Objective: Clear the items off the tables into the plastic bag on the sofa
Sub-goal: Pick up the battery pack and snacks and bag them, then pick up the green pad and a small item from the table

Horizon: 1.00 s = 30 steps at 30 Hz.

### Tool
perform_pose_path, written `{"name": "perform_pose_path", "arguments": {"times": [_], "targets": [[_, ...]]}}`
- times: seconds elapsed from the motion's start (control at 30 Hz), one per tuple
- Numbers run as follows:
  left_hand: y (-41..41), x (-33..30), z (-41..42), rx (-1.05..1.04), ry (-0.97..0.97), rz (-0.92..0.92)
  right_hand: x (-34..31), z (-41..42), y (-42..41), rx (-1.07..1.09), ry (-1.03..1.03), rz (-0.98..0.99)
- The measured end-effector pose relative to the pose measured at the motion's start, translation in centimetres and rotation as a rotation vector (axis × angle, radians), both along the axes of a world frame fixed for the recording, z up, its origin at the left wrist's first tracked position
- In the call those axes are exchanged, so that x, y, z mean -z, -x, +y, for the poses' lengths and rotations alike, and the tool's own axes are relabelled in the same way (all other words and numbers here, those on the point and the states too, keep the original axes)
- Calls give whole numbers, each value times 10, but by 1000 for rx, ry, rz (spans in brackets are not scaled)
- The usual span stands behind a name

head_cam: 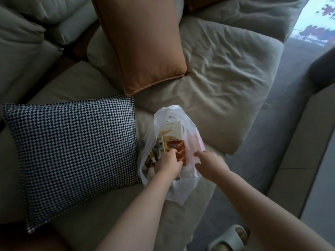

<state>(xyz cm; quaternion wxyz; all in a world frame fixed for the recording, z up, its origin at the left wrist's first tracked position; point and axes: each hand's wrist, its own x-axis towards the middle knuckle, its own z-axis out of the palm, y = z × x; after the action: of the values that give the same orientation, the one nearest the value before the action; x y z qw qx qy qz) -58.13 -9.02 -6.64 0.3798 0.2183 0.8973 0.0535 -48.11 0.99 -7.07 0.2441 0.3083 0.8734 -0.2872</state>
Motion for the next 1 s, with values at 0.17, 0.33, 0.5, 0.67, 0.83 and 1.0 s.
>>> {"name": "perform_pose_path", "arguments": {"times": [0.17,0.33,0.5,0.67,0.83,1.0], "targets": [[-43,-7,29,180,56,-1,-10,24,-55,100,-38,-43],[-98,-11,66,293,75,-62,-14,50,-127,224,-61,-75],[-166,-13,109,384,61,-92,-12,77,-213,371,-76,-104],[-231,-7,143,510,68,-98,-5,98,-288,487,-64,-148],[-303,-2,169,690,89,-63,5,106,-363,636,-41,-181],[-369,6,193,846,71,-64,14,109,-436,773,-52,-174]]}}
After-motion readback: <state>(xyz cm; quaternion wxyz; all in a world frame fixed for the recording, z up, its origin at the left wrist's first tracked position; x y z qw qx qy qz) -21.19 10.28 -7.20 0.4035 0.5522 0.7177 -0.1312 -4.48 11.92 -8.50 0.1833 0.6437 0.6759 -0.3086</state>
